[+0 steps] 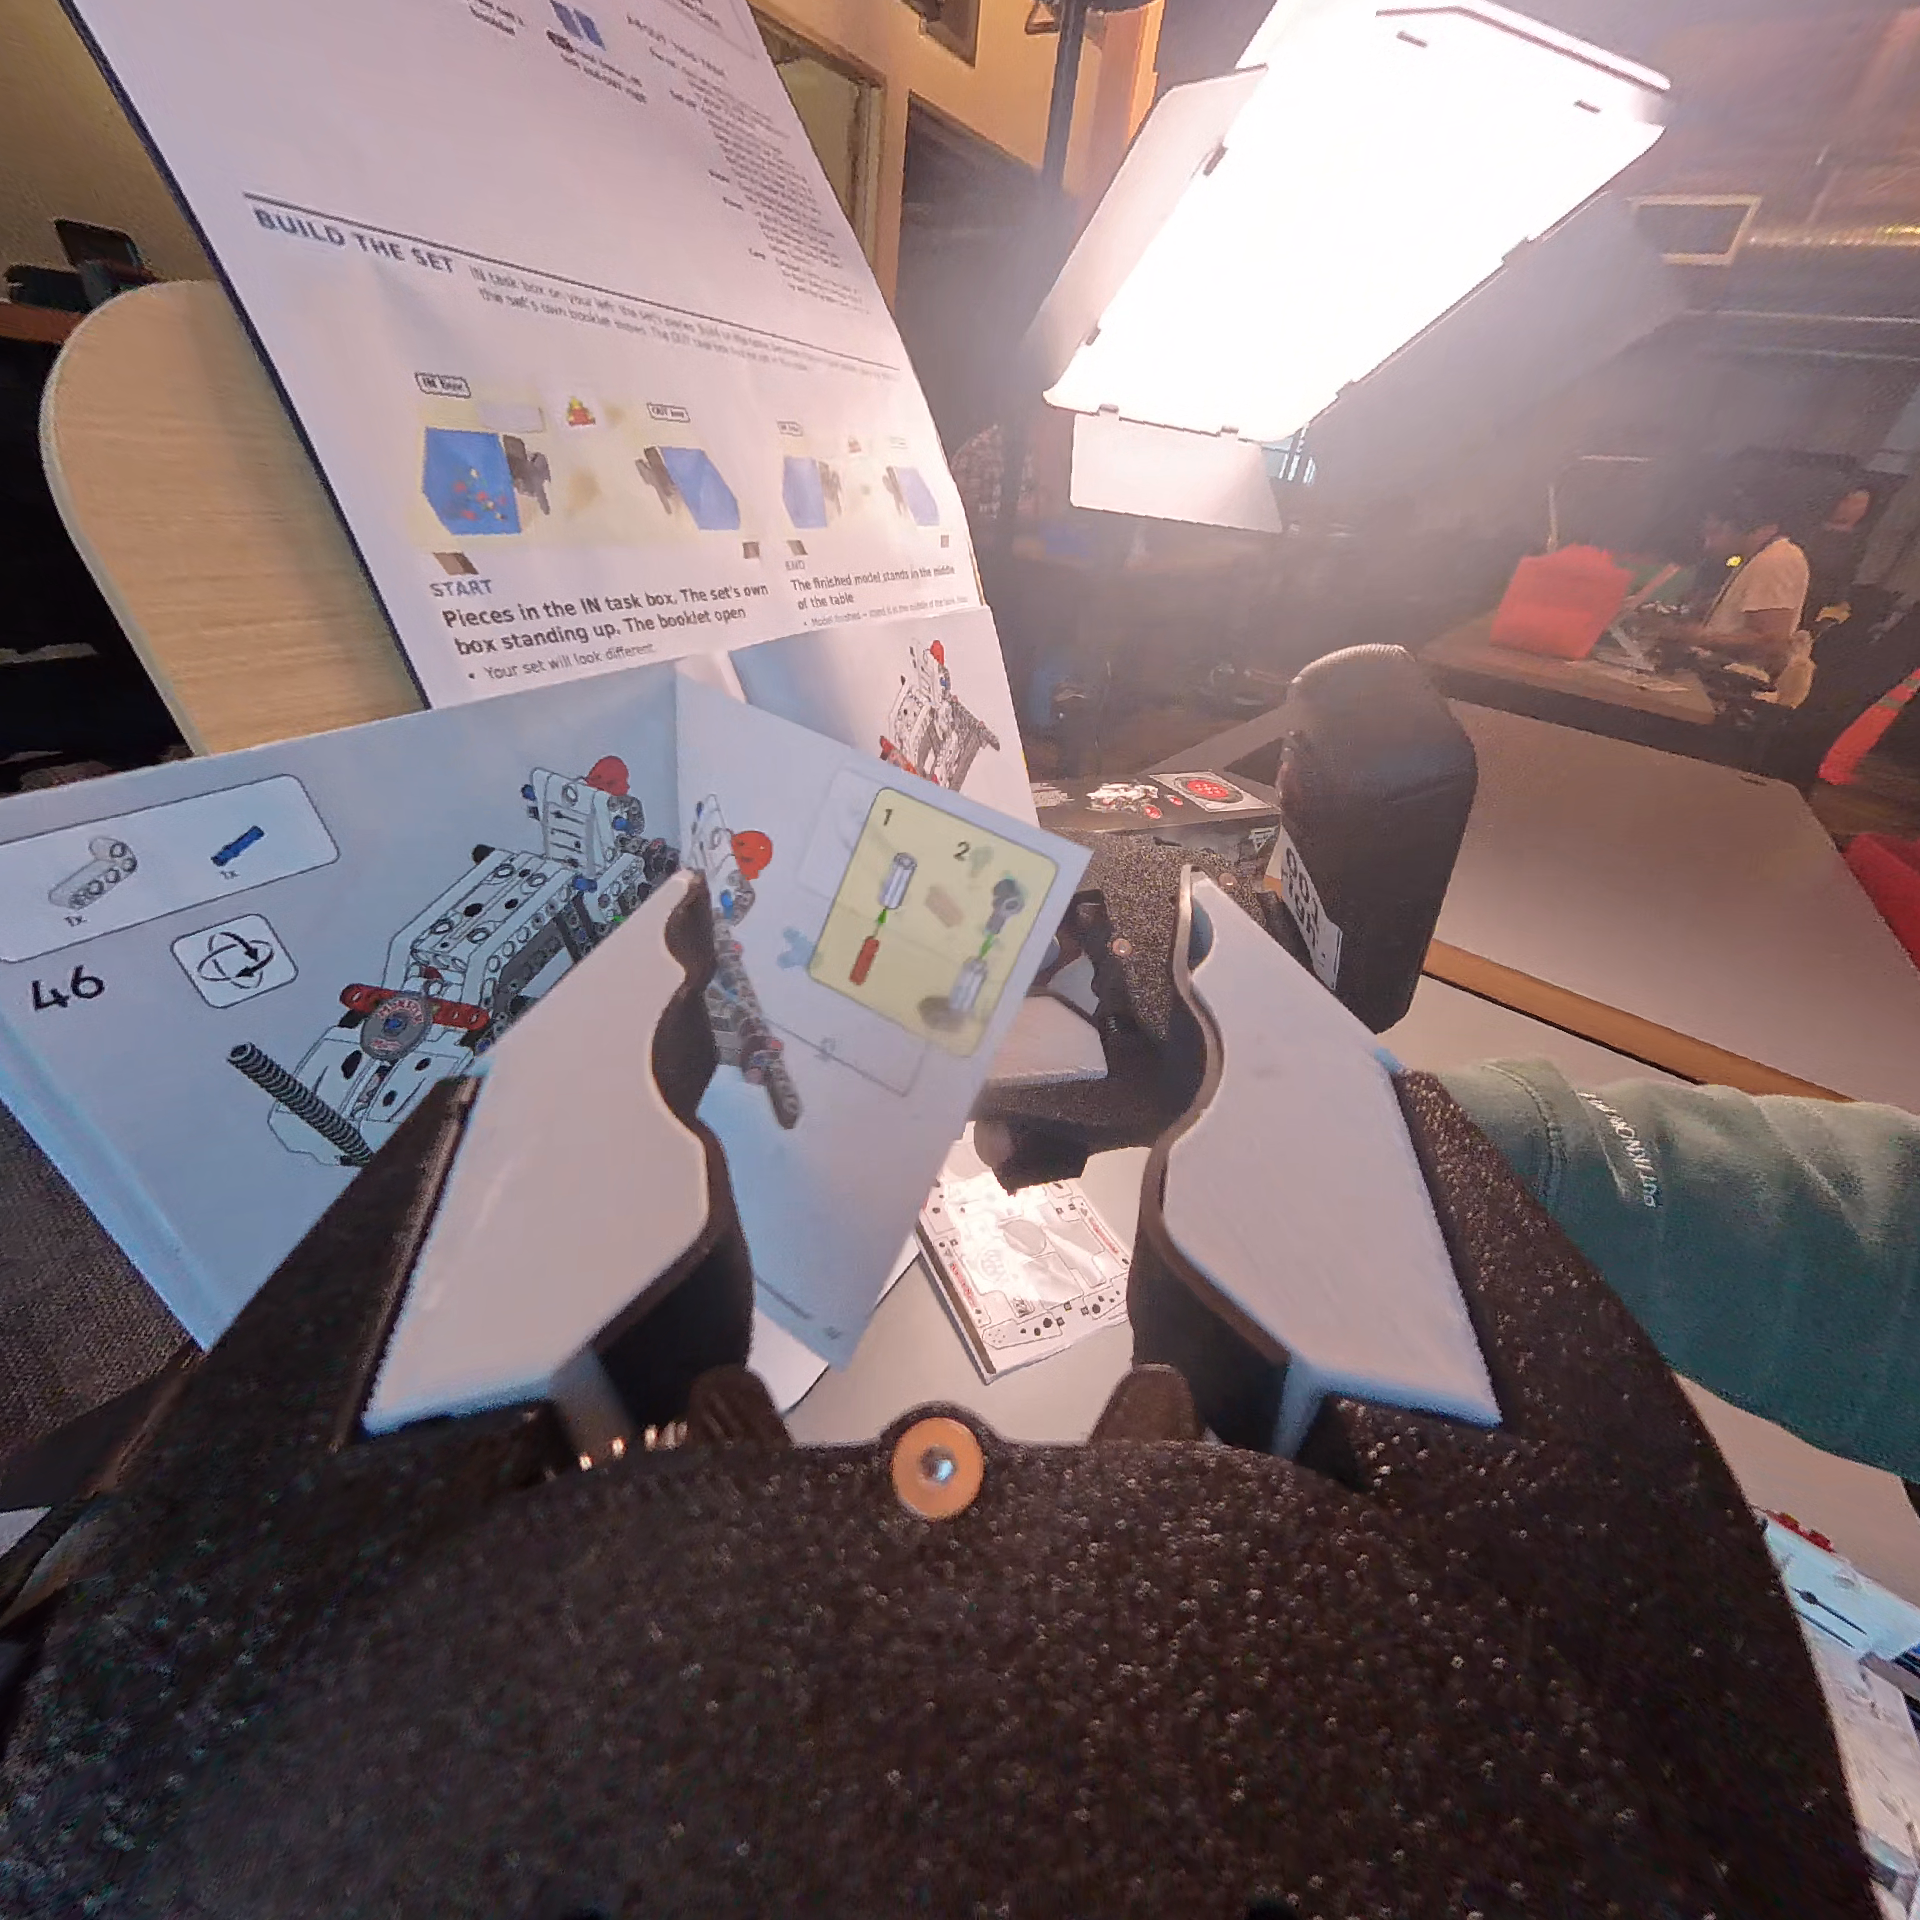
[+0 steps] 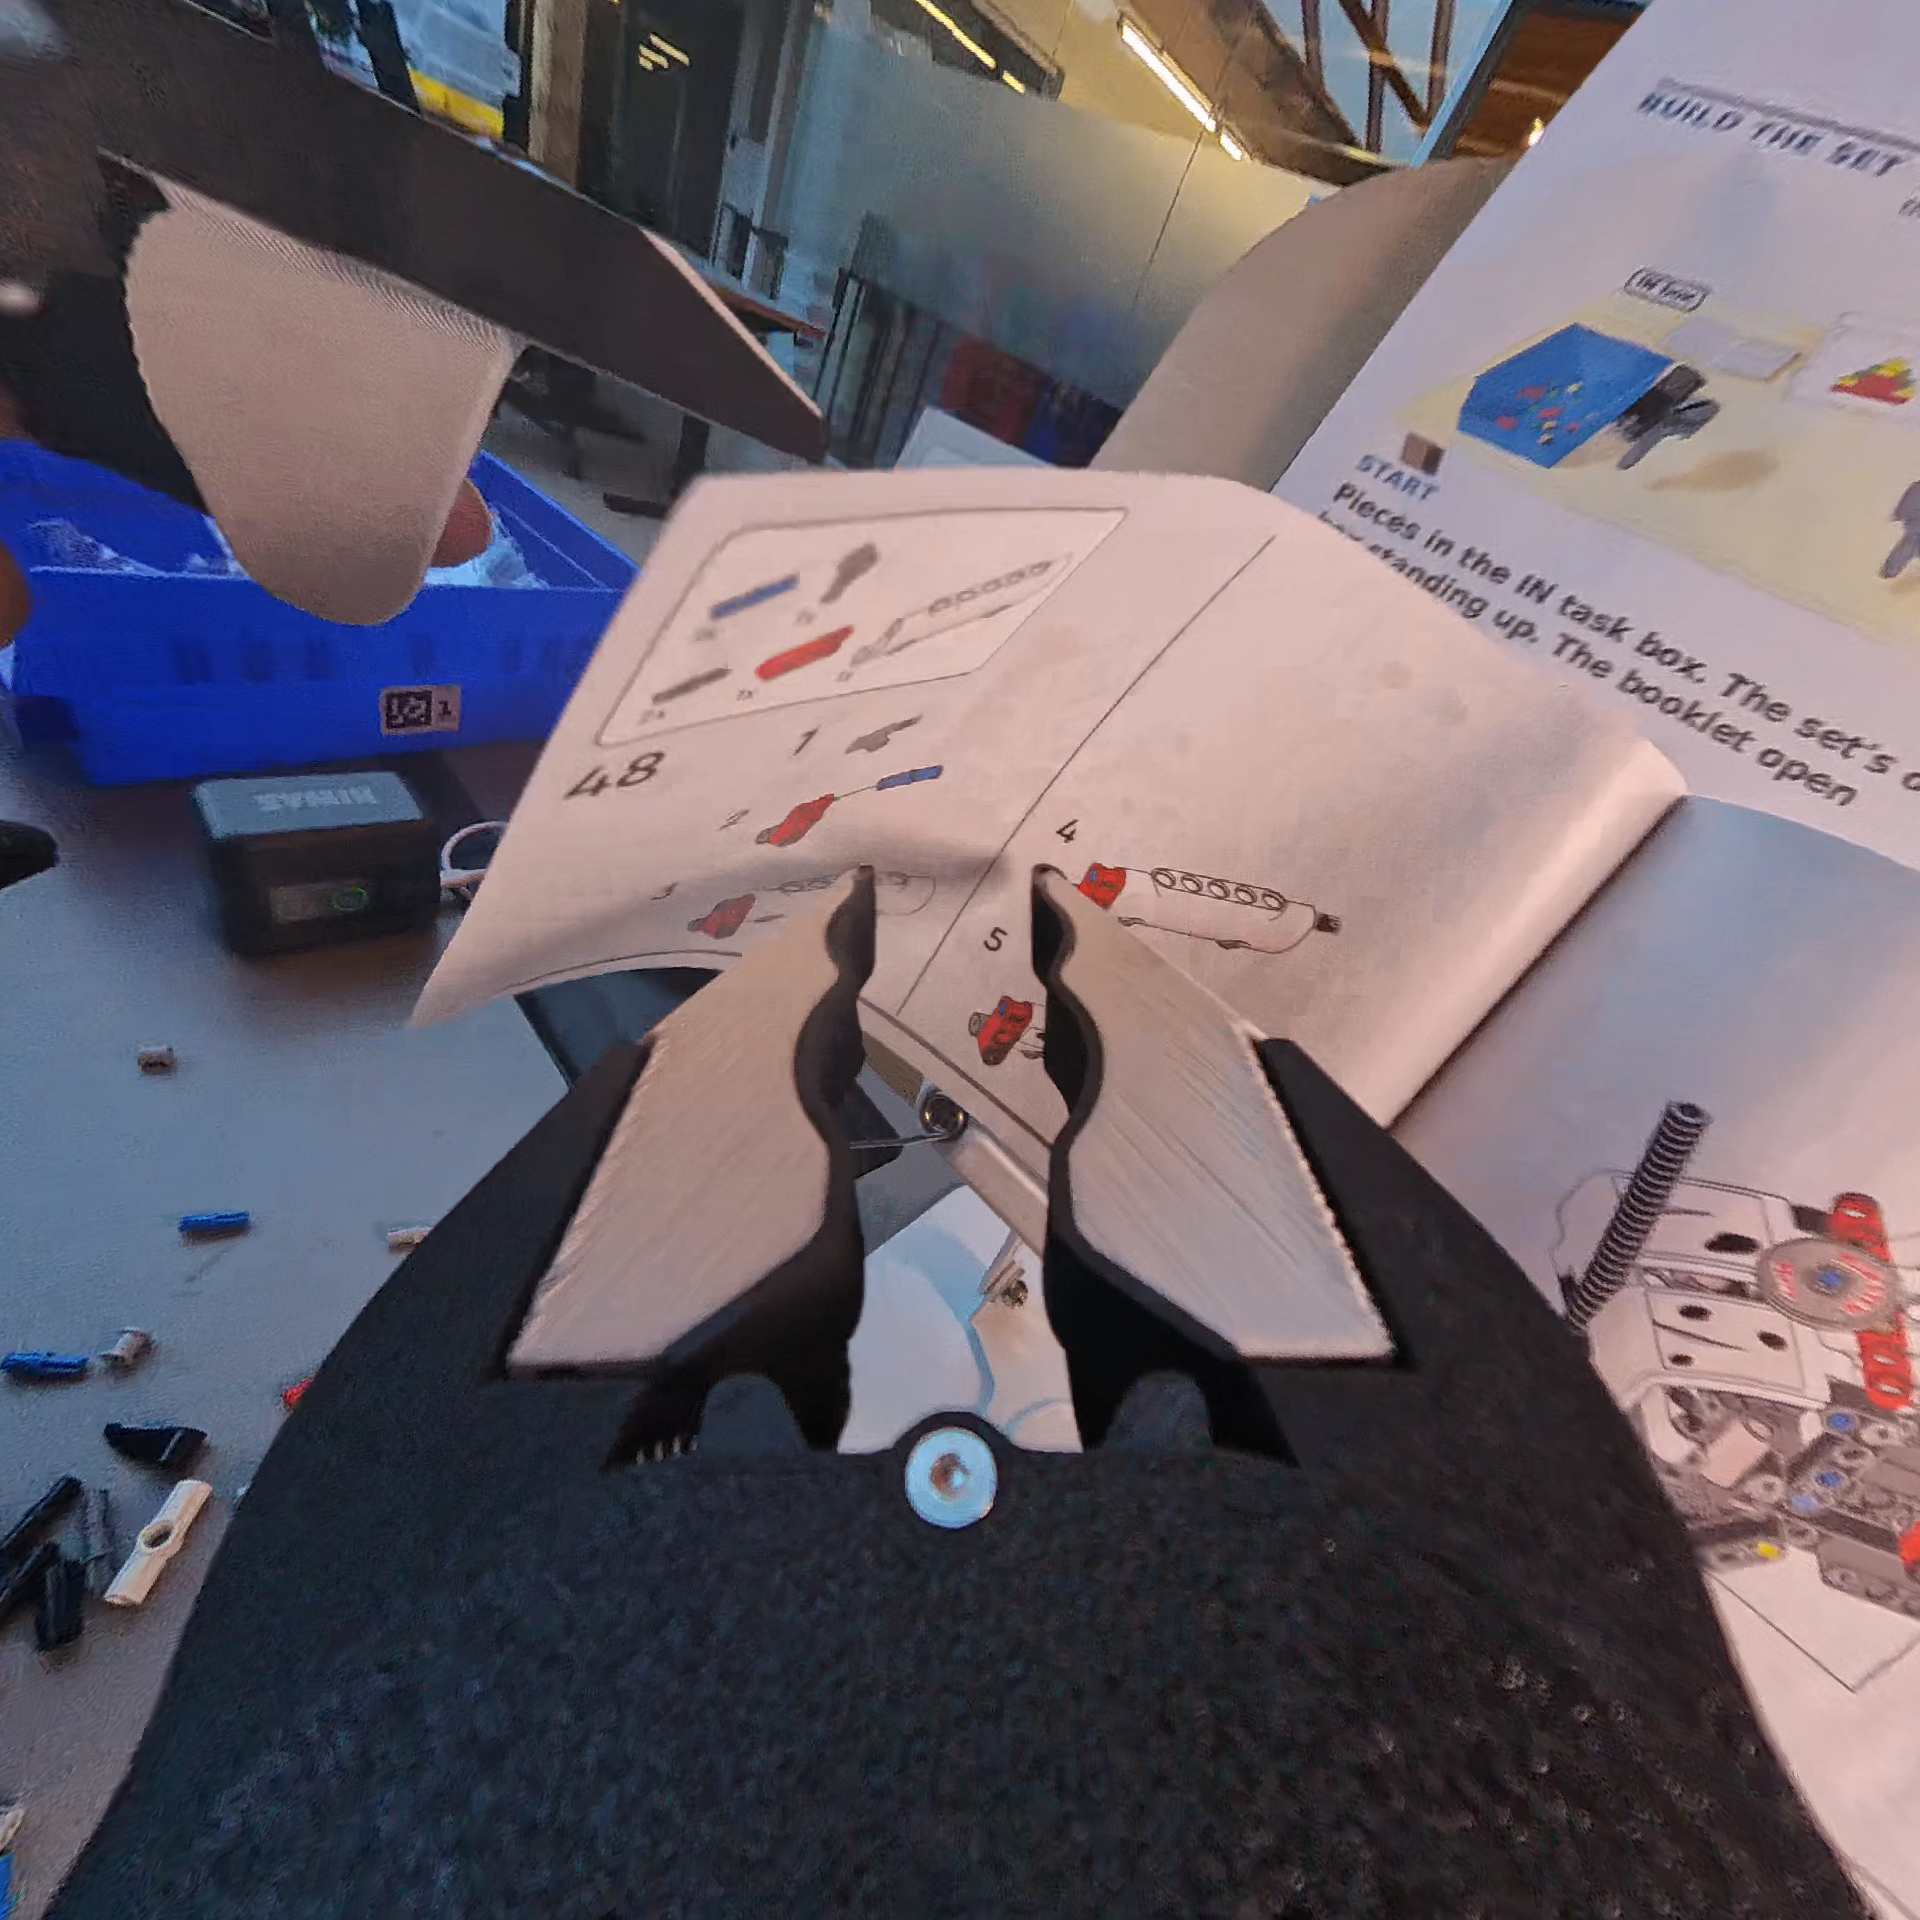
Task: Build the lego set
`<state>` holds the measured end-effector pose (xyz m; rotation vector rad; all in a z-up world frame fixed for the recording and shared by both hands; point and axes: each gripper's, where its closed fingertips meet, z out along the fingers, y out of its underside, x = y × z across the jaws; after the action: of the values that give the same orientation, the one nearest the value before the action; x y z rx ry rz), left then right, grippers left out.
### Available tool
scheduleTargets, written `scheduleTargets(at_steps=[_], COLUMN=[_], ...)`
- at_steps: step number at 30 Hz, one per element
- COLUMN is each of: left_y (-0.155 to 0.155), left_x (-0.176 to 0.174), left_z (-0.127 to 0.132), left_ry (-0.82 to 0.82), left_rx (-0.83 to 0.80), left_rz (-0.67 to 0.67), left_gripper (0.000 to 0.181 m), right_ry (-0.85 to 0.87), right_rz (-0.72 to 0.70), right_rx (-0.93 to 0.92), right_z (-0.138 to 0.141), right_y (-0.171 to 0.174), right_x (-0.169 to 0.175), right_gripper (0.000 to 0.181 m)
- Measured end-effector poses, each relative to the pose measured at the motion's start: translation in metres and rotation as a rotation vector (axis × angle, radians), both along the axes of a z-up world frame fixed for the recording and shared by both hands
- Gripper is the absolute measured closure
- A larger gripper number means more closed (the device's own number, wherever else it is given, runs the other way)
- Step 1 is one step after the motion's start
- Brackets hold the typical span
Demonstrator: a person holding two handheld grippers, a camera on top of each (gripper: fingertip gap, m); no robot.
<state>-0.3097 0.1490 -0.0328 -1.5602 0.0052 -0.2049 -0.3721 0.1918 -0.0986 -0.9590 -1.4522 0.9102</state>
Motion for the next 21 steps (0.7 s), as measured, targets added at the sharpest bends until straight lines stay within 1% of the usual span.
scheduleTargets(at_steps=[2, 5, 6, 8, 10, 11, 13, 14, 15, 16, 17, 18, 19, 20, 21], left_y=[0.003, 0.006, 0.004, -0.001, -0.01, -0.014, -0.023, -0.028, -0.031, -0.031, -0.028, -0.02, -0.011, 0.0, 0.012], left_x=[-0.007, -0.039, -0.051, -0.074, -0.096, -0.108, -0.125, -0.129, -0.128, -0.121, -0.11, -0.095, -0.078, -0.064, -0.051], left_z=[-0.009, -0.03, -0.035, -0.044, -0.049, -0.053, -0.058, -0.056, -0.051, -0.045, -0.042, -0.04, -0.038, -0.038, -0.041], left_ry=[0.005, 0.101, 0.127, 0.148, 0.158, 0.157, 0.147, 0.143, 0.145, 0.153, 0.165, 0.179, 0.194, 0.203, 0.203], left_rx=[-0.035, -0.119, -0.133, -0.165, -0.172, -0.182, -0.189, -0.168, -0.133, -0.097, -0.075, -0.055, -0.029, -0.015, -0.025], left_rz=[0.037, 0.215, 0.278, 0.394, 0.504, 0.553, 0.624, 0.652, 0.665, 0.656, 0.627, 0.575, 0.512, 0.463, 0.415], left_gripper=[0.096, 0.109, 0.113, 0.117, 0.124, 0.127, 0.129, 0.13, 0.131, 0.136, 0.143, 0.151, 0.157, 0.161, 0.163], right_ry=[-0.048, -0.101, -0.088, -0.041, 0.029, 0.075, 0.15, 0.174, 0.186, 0.196, 0.201, 0.195, 0.181, 0.163, 0.132], right_rz=[0.033, 0.096, 0.104, 0.101, 0.068, 0.032, -0.077, -0.15, -0.224, -0.271, -0.313, -0.352, -0.387, -0.422, -0.446], right_rx=[-0.005, -0.081, -0.096, -0.098, -0.112, -0.12, -0.135, -0.148, -0.165, -0.185, -0.206, -0.22, -0.219, -0.204, -0.189], right_z=[-0.008, -0.016, -0.014, -0.008, 0.003, 0.01, 0.018, 0.02, 0.019, 0.018, 0.015, 0.011, 0.007, 0.002, -0.004], right_y=[-0.007, -0.015, -0.015, -0.012, -0.004, 0.003, 0.027, 0.043, 0.06, 0.074, 0.086, 0.097, 0.106, 0.113, 0.118], right_x=[-0.008, -0.01, -0.008, 0.0, 0.012, 0.019, 0.033, 0.04, 0.046, 0.05, 0.054, 0.056, 0.057, 0.056, 0.055], right_gripper=[0.133, 0.094, 0.086, 0.078, 0.076, 0.077, 0.084, 0.092, 0.103, 0.11, 0.122, 0.138, 0.147, 0.151, 0.15])
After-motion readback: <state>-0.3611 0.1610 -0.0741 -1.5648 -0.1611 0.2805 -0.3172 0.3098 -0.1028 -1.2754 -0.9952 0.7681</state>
